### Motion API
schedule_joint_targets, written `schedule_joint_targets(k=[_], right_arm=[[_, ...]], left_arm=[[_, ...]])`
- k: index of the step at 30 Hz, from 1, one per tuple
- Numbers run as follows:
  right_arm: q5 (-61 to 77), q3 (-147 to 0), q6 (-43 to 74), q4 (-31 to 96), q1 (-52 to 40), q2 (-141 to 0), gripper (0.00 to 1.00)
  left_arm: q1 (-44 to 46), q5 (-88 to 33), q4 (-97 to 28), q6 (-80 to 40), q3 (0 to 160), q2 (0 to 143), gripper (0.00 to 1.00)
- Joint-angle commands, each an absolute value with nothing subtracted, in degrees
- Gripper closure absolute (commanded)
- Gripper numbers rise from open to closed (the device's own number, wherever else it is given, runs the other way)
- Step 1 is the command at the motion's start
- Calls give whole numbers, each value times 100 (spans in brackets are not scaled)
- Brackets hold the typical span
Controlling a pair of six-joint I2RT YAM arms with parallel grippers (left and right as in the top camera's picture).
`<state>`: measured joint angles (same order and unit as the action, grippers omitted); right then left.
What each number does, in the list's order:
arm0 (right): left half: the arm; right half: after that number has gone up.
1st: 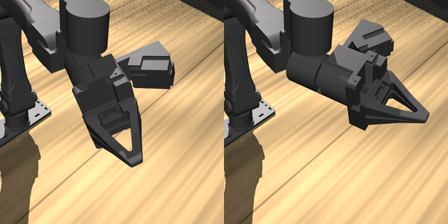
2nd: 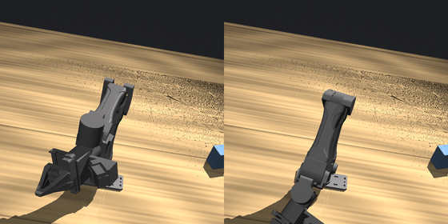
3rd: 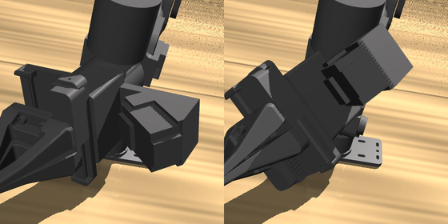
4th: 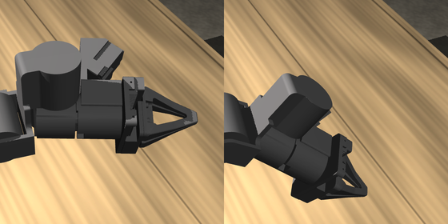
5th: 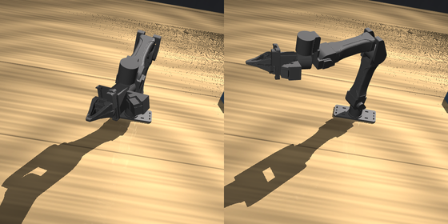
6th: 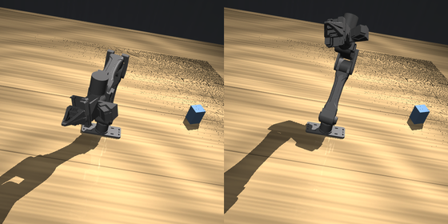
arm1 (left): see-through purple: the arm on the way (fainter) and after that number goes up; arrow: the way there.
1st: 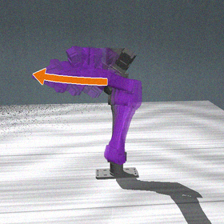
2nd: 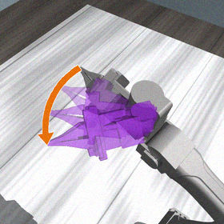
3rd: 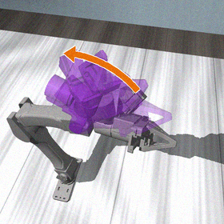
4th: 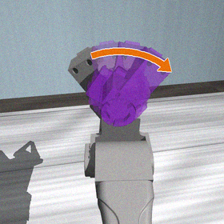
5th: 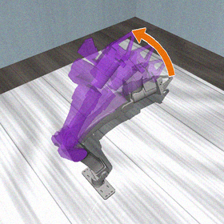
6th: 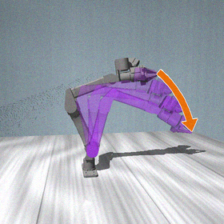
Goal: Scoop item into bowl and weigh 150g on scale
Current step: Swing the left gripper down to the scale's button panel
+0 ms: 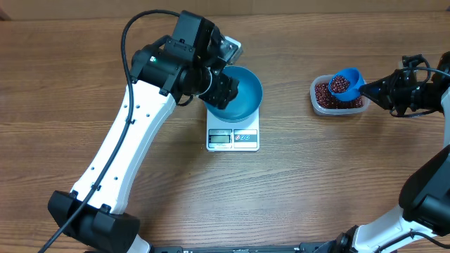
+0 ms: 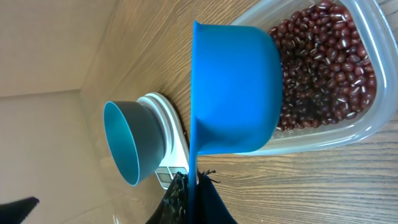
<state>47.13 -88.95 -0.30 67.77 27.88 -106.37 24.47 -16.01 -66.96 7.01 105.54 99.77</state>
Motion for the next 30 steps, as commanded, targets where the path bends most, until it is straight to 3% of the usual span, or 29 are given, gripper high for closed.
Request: schedule_joint_targets(k=[1,3,16,20,30], right_arm=[[4912,-8995,-185,6761,2827,-10654,96],[4895,-8995,-187,6759,2827,-10654,96],[4895,-8995,-207,6759,2825,-10654,96],[4895,-8995,-207,6740,2825,-10654,96],[4895,-8995,-204,6718,2825,-10654,96]], left_arm=[[2517,-1999,-6866,1212,10665,10001,73],[2550,-1999,-6934,1225,10665,10001,96],[2672,-1953,-7116,1208,10661,10003,96],[2976,-1721,-7131,1940,10661,10001,96],[3636,-991,-6954,2193,10409,10001,95]])
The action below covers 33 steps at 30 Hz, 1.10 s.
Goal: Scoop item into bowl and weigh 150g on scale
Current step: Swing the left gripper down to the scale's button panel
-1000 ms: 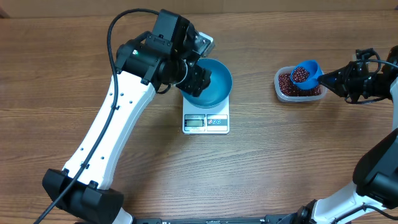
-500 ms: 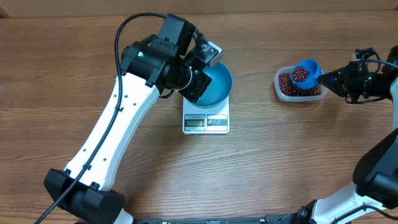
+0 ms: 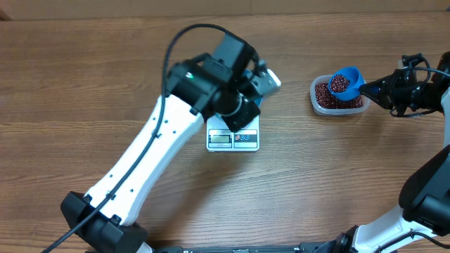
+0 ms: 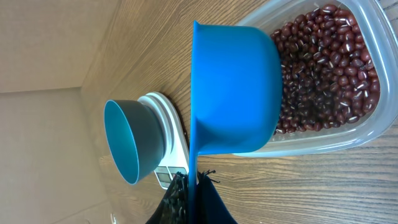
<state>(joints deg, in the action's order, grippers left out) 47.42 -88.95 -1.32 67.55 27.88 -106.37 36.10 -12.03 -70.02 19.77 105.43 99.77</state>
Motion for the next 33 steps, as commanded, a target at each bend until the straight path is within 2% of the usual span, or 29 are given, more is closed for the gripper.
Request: schedule_joint_targets(k=[1,8,13,17,24,33], right_arm=[[4895,-8995,-204,6713,2825,-10654,96],[4890,-8995,-204,6716,2825,-10654,96],[4801,-8995,-202,6718,2825,-10654,96],[4803,-8995,-202,6718,2825,-10654,96],[4803,-8995,-202,6718,2825,-10654,96],[4783,-8995,-202,6716,2825,-10654,96]], left_arm=[[3642,-991,-6923,2191,10324,10001,96],[4023,-886,-6097,2141,9341,9880,96],[4624,47,-5516,1492,8549,9601,96],[4866,-25,-5030,1295,7950,9321,95],[4740,-298,-3645,978,6816,8823,96],[4473,-139,-2292,869,6217,8816,96]])
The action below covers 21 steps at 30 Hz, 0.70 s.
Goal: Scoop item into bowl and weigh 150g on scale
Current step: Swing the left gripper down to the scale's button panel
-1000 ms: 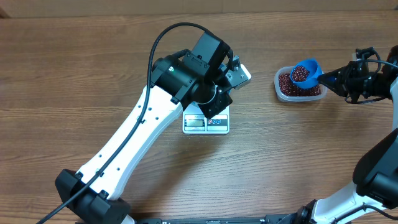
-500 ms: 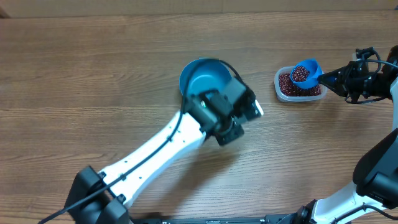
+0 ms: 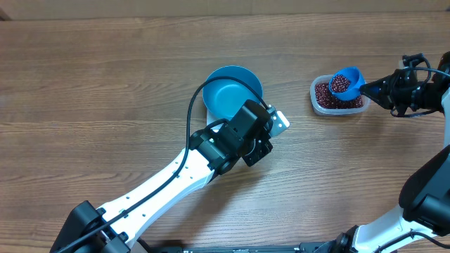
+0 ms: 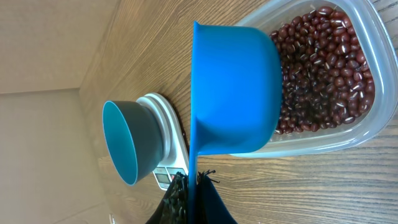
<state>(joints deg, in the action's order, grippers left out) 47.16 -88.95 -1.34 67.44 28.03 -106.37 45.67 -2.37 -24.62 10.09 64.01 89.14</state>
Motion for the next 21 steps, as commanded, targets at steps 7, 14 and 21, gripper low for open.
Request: schedule_joint_targets(k=[7,14,21], right_arm=[[4657,-8995,-204,6718,2825,-10654,96],[4630,-8995,-207,6722,2825,-10654,96],[4593,-8995,-296,6759,2825,-10654,96]], left_arm=[[4178,-150,-1999,620,5784,8917,96],[4158,-152,-1470,661,5428,8925,96],[4158,-78,-1212,794,5098,8925,96]])
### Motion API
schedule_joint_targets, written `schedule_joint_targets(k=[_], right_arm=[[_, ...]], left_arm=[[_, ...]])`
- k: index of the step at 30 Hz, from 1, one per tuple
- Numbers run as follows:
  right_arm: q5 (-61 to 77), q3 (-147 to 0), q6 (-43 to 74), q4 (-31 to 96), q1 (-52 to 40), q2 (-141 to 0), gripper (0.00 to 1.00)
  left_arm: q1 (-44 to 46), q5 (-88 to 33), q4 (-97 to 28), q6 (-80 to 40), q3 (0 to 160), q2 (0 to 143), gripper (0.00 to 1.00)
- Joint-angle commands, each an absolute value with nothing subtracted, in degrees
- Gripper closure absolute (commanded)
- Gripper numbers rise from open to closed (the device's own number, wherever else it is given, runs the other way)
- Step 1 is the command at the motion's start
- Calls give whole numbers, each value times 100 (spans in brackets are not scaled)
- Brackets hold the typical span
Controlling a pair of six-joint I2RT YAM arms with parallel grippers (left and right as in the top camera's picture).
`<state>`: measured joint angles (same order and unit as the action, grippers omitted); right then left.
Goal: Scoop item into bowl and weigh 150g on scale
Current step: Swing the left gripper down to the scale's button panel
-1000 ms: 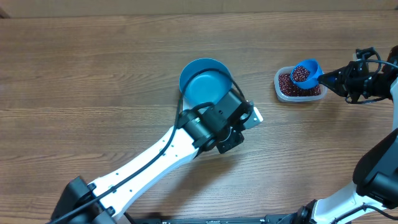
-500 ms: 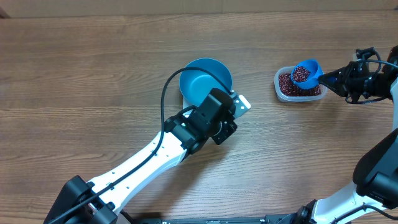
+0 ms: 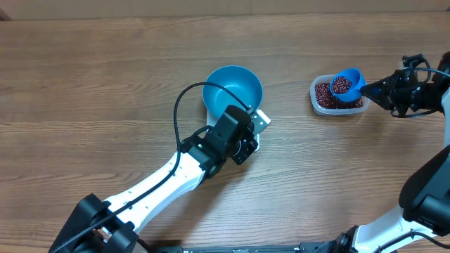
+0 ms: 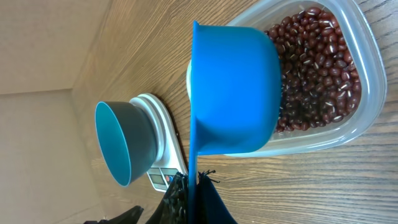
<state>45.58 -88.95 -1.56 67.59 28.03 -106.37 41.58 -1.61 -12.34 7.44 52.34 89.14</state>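
Observation:
The blue bowl [image 3: 233,90] stands on the white scale [image 4: 166,140]. In the overhead view the scale is almost hidden under my left arm. My left gripper [image 3: 244,144] lies low just in front of the bowl, over the scale, and its fingers are hidden. My right gripper [image 4: 194,186] is shut on the handle of the blue scoop [image 3: 346,82]. The scoop holds red beans and hangs over the clear tub of red beans [image 3: 336,98]. From the right wrist the scoop [image 4: 233,93] shows from below, with the tub [image 4: 323,74] behind it.
A bare wooden table [image 3: 105,77] runs to the left and front. My left arm [image 3: 169,179] stretches across it from the lower left corner to the scale. The right arm's base [image 3: 429,197] is at the right edge.
My left arm's wrist has shifted a little to the left in front of the bowl. My right gripper still holds the loaded scoop over the tub, barely moved.
My left gripper was first at the bowl's left rim, with the bowl on the scale. Then the arm covered the bowl from above. Later it lay low in front of the bowl, over the scale, where it remains. My right gripper held the filled scoop over the tub throughout.

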Motion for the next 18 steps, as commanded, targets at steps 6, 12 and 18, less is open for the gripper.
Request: schedule_joint_targets(k=[6,12,18], right_arm=[[4591,-8995,-311,6766,2825,-10654,96],[4591,-8995,-311,6785,2825,-10654,96],[4591,-8995,-311,6790,2825,-10654,96]], left_arm=[[4150,62,-1177,816,5083,8973,96],[4088,67,-1109,880,5083,9253,96],[3975,19,-1111,875,5078,9386,96]])
